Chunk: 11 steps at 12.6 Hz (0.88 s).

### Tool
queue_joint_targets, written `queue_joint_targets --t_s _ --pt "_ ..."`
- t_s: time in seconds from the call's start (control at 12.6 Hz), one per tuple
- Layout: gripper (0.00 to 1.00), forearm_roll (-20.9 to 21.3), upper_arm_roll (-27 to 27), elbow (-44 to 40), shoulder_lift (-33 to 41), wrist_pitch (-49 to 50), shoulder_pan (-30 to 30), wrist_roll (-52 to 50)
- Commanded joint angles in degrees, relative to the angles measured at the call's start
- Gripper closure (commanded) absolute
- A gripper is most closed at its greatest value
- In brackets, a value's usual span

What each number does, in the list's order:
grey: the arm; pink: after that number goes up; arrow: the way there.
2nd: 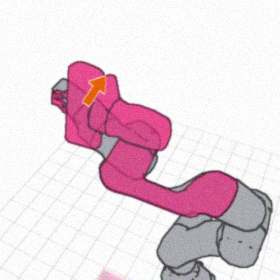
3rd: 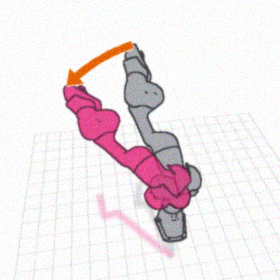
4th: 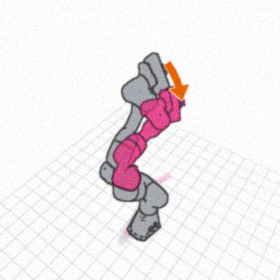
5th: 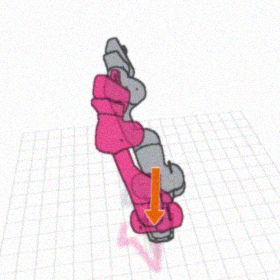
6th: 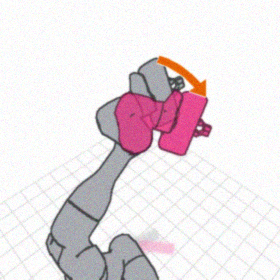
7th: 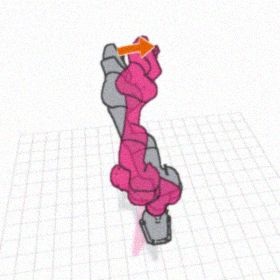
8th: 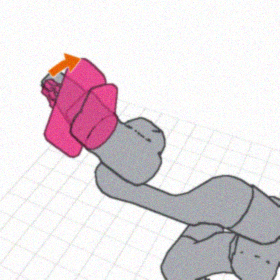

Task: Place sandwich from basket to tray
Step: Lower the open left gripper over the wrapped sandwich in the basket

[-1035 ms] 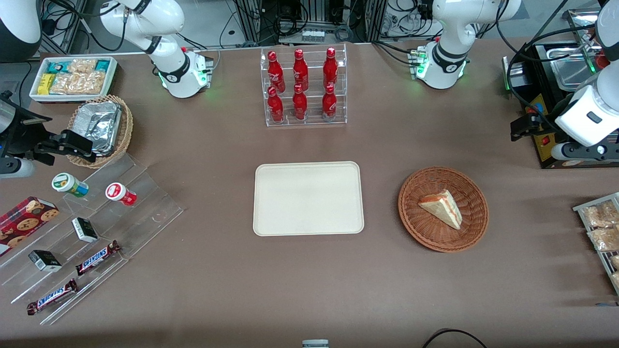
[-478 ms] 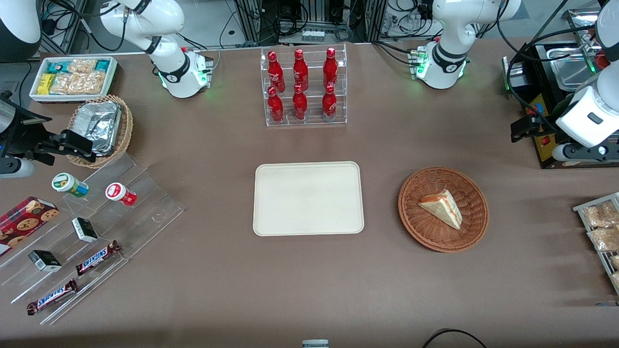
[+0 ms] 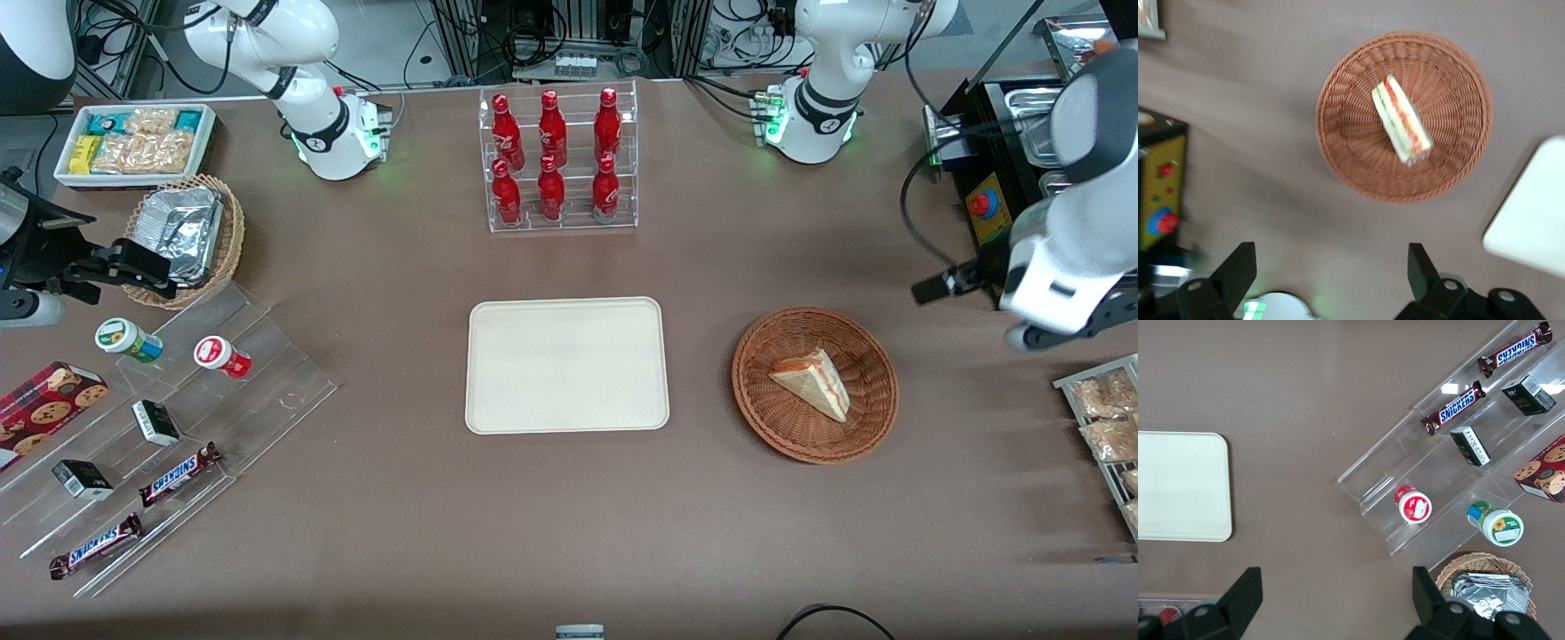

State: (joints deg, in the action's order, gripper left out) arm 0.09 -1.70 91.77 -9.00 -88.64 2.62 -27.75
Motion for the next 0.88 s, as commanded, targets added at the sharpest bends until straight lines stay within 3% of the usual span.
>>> queue_joint_targets --t_s 0.0,0.4,0.8 --pt "0.00 -1.67 -0.67 0.86 -5.22 -5.56 0.45 -12.29" --pt "0.00 -0.79 -1.38 2.71 -10.68 -17.69 2.30 -35.05" --pt "0.00 -0.44 -1.20 12.71 -9.90 -28.41 4.23 -40.46"
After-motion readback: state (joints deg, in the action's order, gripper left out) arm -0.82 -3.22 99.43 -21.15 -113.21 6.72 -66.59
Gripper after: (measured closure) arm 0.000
